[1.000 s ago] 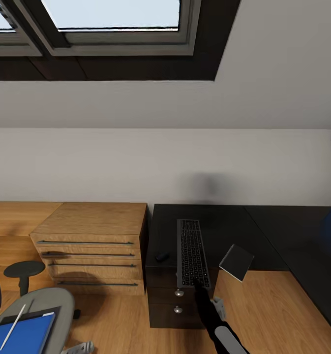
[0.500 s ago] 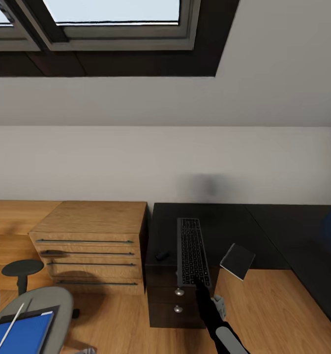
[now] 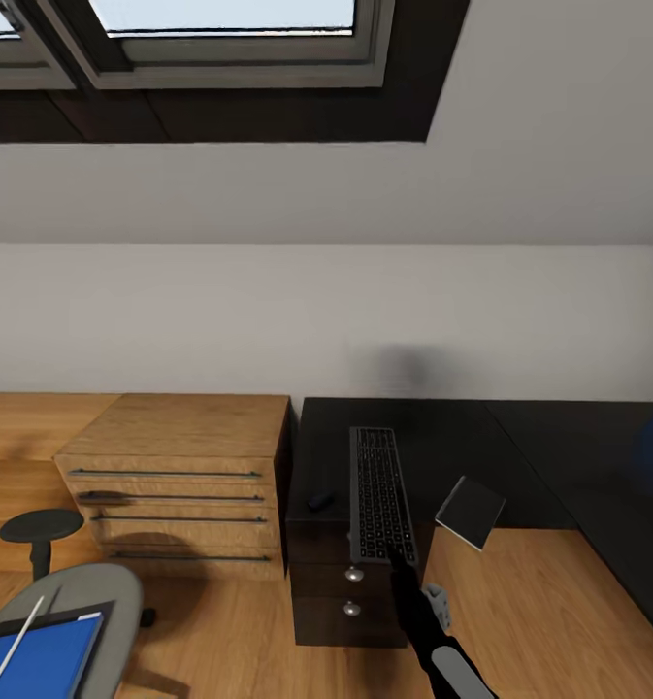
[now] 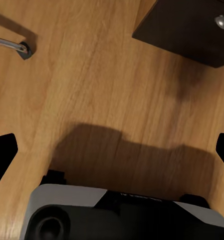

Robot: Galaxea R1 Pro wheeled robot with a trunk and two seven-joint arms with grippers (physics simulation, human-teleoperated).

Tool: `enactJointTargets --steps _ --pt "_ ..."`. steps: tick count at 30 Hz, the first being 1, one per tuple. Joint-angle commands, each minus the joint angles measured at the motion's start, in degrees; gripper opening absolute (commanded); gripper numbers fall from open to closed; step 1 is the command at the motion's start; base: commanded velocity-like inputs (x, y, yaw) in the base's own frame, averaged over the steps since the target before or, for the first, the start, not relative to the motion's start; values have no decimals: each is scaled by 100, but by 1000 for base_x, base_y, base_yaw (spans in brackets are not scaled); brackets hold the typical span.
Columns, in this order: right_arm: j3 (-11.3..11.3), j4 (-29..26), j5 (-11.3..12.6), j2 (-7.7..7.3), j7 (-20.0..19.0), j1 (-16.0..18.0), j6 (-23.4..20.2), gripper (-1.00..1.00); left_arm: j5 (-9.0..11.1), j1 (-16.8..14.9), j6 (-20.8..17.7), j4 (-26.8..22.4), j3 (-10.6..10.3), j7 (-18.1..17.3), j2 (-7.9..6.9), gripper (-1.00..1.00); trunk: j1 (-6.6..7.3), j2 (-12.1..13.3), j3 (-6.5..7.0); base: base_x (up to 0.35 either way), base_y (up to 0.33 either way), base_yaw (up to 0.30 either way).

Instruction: In the bedroom, organize the workspace by keeping the computer under the desk, ensuring the monitor is on the desk, placing the keyboard on the desk next to the monitor, placing the mouse on the desk next to the keyboard, moving the folder from the swivel chair onto the desk next to the mouse, stacking the notebook on top of the folder with the pen on top of the notebook, and positioning the swivel chair next to the desk.

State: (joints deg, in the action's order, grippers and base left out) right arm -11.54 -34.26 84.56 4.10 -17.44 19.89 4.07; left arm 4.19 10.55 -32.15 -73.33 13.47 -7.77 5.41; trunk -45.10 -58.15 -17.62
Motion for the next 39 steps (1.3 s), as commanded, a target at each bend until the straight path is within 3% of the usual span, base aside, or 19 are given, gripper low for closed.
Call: enactJointTargets --steps 1,15,18,19,24,39 --pt "-40 7 60 -11 -22 6 41 100 45 0 -37 -5 18 -12 8 100 -23 -46 -24 0 0 0" --pt "-39 0 54 -34 -66 6 55 100 38 0 -37 94 7 -21 21 100 -331 -608 -276 0 0 0" --pt "-41 -1 58 -86 -165 6 55 100 45 0 594 147 -82 -22 45 100 -397 -728 -329 0 0 0" --pt "-42 -1 56 -104 -171 6 51 100 48 0 1146 319 -514 -8 32 100 -419 -768 -347 0 0 0" --pt "-38 -1 57 -115 -171 6 50 100 47 0 1222 356 -607 -1 30 100 -529 -969 -437 0 0 0" --pt "-49 3 31 -188 -163 6 204 100 56 0 1237 400 -606 4 21 100 -858 -1570 -706 0 0 0"
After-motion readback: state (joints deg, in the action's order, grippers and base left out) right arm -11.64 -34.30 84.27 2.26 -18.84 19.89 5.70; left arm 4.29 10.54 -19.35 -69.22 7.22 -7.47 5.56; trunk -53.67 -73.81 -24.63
